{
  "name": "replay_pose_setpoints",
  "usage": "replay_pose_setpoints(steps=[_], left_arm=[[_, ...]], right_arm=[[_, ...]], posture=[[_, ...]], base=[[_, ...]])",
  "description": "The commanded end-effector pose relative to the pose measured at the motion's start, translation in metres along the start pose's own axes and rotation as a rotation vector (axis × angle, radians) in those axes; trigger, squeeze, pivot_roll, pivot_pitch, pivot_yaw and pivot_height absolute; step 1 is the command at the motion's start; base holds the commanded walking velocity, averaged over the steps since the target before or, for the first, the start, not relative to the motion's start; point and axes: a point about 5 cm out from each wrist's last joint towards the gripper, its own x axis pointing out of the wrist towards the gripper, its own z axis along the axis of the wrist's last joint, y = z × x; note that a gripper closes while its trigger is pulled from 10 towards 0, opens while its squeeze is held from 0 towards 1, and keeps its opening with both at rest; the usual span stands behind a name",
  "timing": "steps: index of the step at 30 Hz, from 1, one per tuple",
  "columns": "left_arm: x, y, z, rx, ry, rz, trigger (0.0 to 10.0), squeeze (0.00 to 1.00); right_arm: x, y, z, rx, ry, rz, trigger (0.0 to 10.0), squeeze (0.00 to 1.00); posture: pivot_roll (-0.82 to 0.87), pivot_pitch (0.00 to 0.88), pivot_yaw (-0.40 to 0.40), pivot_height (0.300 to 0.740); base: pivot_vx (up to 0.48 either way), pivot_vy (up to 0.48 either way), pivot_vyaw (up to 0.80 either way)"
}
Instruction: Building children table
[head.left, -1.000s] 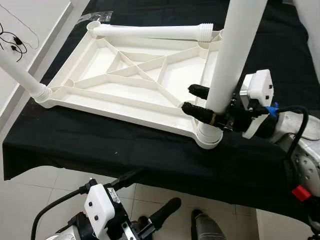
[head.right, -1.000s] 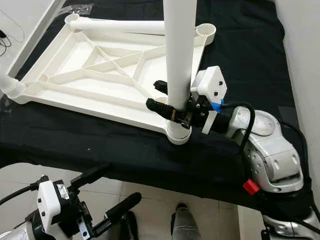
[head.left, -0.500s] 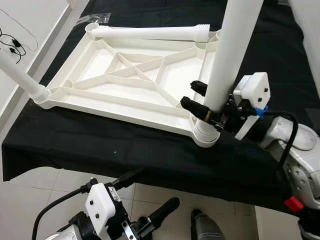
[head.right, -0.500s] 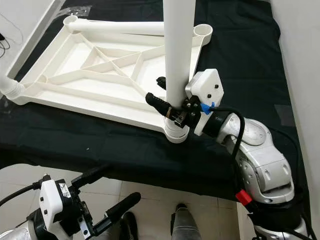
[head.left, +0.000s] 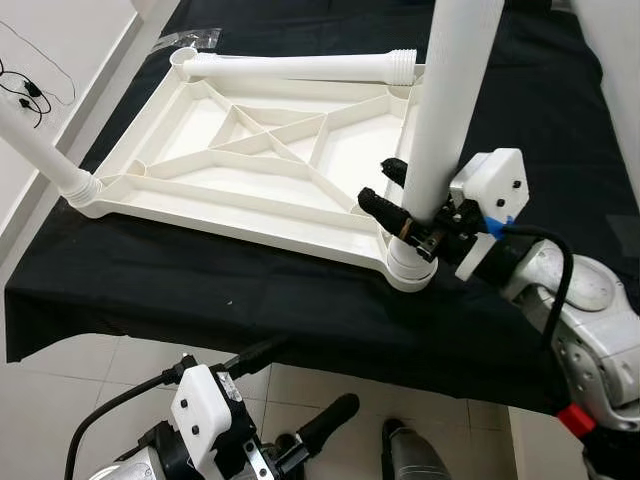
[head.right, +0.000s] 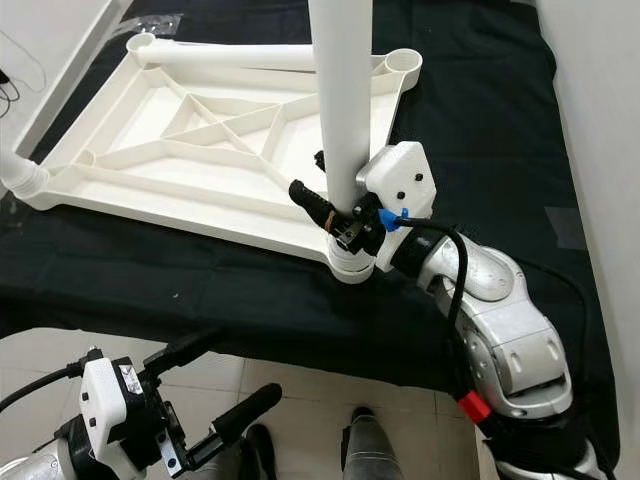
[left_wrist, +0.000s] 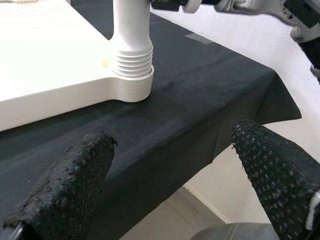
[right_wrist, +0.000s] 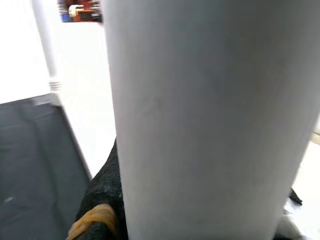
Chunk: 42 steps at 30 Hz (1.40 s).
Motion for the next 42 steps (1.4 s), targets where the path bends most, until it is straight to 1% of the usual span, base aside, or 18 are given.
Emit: replay_pose_setpoints(steps=[1, 4, 9, 10, 12, 15, 17, 18, 20, 23, 25, 29, 33, 37, 42], left_arm=[[-0.003, -0.001, -0.005, -0.015, 0.014, 0.002, 10.0, 0.00], [-0.003, -0.001, -0.005, -0.015, 0.014, 0.002, 10.0, 0.00], [-0.002, -0.001, -0.006, -0.015, 0.013, 0.003, 10.0, 0.00], [-0.002, -0.001, -0.006, -0.015, 0.013, 0.003, 10.0, 0.00], [-0.002, -0.001, -0.007, -0.015, 0.012, 0.003, 10.0, 0.00], [-0.002, -0.001, -0.007, -0.014, 0.011, 0.004, 10.0, 0.00], [-0.002, -0.001, -0.007, -0.014, 0.011, 0.004, 10.0, 0.00], [-0.001, -0.001, -0.008, -0.013, 0.010, 0.005, 10.0, 0.00], [-0.001, -0.001, -0.008, -0.013, 0.009, 0.005, 10.0, 0.00], [-0.001, -0.001, -0.008, -0.012, 0.008, 0.006, 10.0, 0.00], [-0.001, -0.001, -0.008, -0.012, 0.007, 0.007, 10.0, 0.00], [0.000, 0.000, -0.008, -0.010, 0.005, 0.009, 10.0, 0.00], [0.001, 0.000, -0.009, -0.007, 0.006, 0.010, 10.0, 0.00], [0.001, 0.000, -0.010, -0.004, 0.008, 0.013, 10.0, 0.00], [0.001, 0.002, -0.010, 0.009, 0.013, 0.018, 10.0, 0.00]], right_arm=[[0.000, 0.003, -0.032, 0.059, 0.160, -0.075, 10.0, 0.00], [0.000, 0.005, -0.032, 0.064, 0.158, -0.089, 10.0, 0.00], [0.002, 0.015, -0.034, 0.093, 0.147, -0.190, 10.0, 0.00], [0.002, 0.015, -0.034, 0.093, 0.147, -0.190, 10.0, 0.00], [0.003, 0.023, -0.036, 0.068, 0.168, -0.232, 10.0, 0.00], [0.003, 0.025, -0.038, 0.073, 0.178, -0.262, 10.0, 0.00], [0.003, 0.025, -0.038, 0.070, 0.184, -0.276, 10.0, 0.00], [0.005, 0.026, -0.038, 0.060, 0.195, -0.313, 10.0, 0.00], [0.006, 0.027, -0.038, 0.052, 0.199, -0.326, 10.0, 0.00], [0.007, 0.026, -0.040, 0.023, 0.226, -0.377, 10.0, 0.00], [0.007, 0.025, -0.040, 0.017, 0.233, -0.390, 10.0, 0.00], [0.008, 0.025, -0.041, 0.009, 0.246, -0.468, 10.0, 0.00], [0.012, 0.025, -0.041, -0.030, 0.244, -0.523, 10.0, 0.00], [0.014, 0.026, -0.044, -0.070, 0.261, -0.540, 10.0, 0.00], [0.015, 0.029, -0.051, -0.035, 0.288, -0.561, 10.0, 0.00]], posture=[[-0.01, 0.342, 0.131, 0.740], [-0.01, 0.342, 0.131, 0.740], [-0.01, 0.333, 0.128, 0.740], [-0.01, 0.333, 0.128, 0.740], [-0.01, 0.326, 0.123, 0.740], [-0.01, 0.323, 0.122, 0.740], [-0.01, 0.323, 0.122, 0.740], [-0.01, 0.322, 0.120, 0.740], [-0.01, 0.322, 0.120, 0.740], [-0.01, 0.321, 0.119, 0.740], [-0.01, 0.321, 0.119, 0.740], [-0.01, 0.323, 0.119, 0.740], [0.00, 0.319, 0.124, 0.740], [0.00, 0.316, 0.126, 0.740], [0.01, 0.308, 0.127, 0.740]], base=[[0.000, 0.000, 0.00], [0.000, 0.000, 0.00], [0.000, 0.000, 0.00], [0.000, 0.000, 0.00], [0.000, 0.000, 0.00], [0.000, 0.000, 0.00], [0.000, 0.000, 0.00], [0.000, 0.000, 0.00], [0.000, 0.000, 0.00], [0.000, 0.000, 0.00], [0.000, 0.000, 0.00], [0.000, 0.000, 0.00], [0.000, 0.000, 0.00], [0.000, 0.000, 0.00], [0.000, 0.000, 0.00]])
